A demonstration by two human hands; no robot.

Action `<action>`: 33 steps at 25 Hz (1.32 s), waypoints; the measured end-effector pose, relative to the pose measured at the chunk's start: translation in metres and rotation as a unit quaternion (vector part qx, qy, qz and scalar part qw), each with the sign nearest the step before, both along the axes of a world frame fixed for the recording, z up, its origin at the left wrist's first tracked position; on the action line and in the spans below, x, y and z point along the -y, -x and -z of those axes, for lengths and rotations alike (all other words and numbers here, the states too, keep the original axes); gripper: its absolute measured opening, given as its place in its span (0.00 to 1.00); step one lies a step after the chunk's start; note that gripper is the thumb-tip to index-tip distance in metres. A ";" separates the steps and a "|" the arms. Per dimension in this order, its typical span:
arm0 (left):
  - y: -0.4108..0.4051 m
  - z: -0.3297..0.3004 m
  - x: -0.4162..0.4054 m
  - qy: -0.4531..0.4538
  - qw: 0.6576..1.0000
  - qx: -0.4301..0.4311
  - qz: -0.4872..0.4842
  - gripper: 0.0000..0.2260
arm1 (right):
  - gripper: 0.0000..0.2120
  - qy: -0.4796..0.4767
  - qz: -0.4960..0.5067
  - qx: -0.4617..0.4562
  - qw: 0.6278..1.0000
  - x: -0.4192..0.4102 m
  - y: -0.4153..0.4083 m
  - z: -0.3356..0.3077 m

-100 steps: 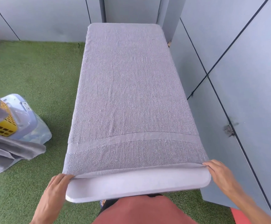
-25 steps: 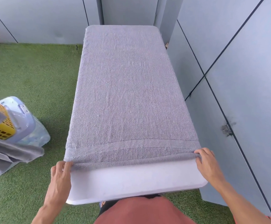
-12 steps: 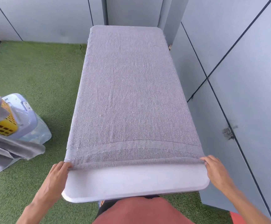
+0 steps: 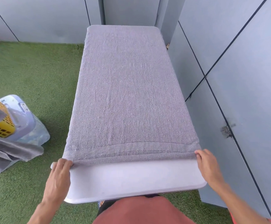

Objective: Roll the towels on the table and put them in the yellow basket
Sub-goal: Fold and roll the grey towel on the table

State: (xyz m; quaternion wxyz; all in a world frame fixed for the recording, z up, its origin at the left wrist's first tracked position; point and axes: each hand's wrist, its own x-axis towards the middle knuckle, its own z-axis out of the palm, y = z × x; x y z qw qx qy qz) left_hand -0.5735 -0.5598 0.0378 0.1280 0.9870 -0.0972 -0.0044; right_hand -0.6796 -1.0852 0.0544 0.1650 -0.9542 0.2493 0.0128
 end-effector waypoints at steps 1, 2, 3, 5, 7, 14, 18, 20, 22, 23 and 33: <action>0.010 0.003 0.004 0.003 1.000 0.008 0.003 0.17 | 0.10 0.019 -0.015 0.013 1.000 -0.007 0.008 0.002; 0.014 0.005 0.007 0.002 1.000 0.008 0.005 0.20 | 0.14 0.036 -0.031 0.016 0.999 -0.010 0.012 0.003; 0.014 0.007 0.007 -0.001 1.000 0.000 0.009 0.22 | 0.17 0.051 -0.047 0.016 0.997 -0.009 0.013 0.003; 0.001 0.008 0.007 0.010 1.000 -0.023 0.007 0.21 | 0.16 0.050 -0.057 0.003 0.997 -0.002 0.002 0.005; -0.015 0.008 0.002 0.010 0.999 -0.039 0.004 0.17 | 0.13 0.040 -0.046 -0.022 0.998 0.004 -0.012 0.002; -0.037 -0.007 -0.020 0.066 0.979 -0.192 -0.019 0.16 | 0.11 -0.052 -0.060 -0.143 0.987 0.035 -0.004 -0.013; -0.055 -0.018 -0.010 0.081 0.987 -0.131 -0.047 0.10 | 0.16 -0.063 0.002 -0.043 0.997 0.024 -0.032 -0.020; -0.043 -0.018 -0.002 0.023 0.998 -0.055 -0.007 0.11 | 0.13 0.005 0.000 -0.008 1.000 0.008 -0.026 -0.014; -0.018 -0.013 0.006 0.008 1.000 -0.010 0.010 0.12 | 0.09 0.018 -0.008 0.017 1.000 -0.004 -0.010 -0.006; -0.005 -0.008 0.008 0.010 1.000 0.005 0.016 0.13 | 0.08 0.024 -0.020 0.029 0.999 -0.009 -0.002 -0.003; -0.034 0.001 -0.003 0.028 0.997 -0.071 0.033 0.11 | 0.13 0.004 -0.049 -0.067 0.997 0.007 -0.021 -0.001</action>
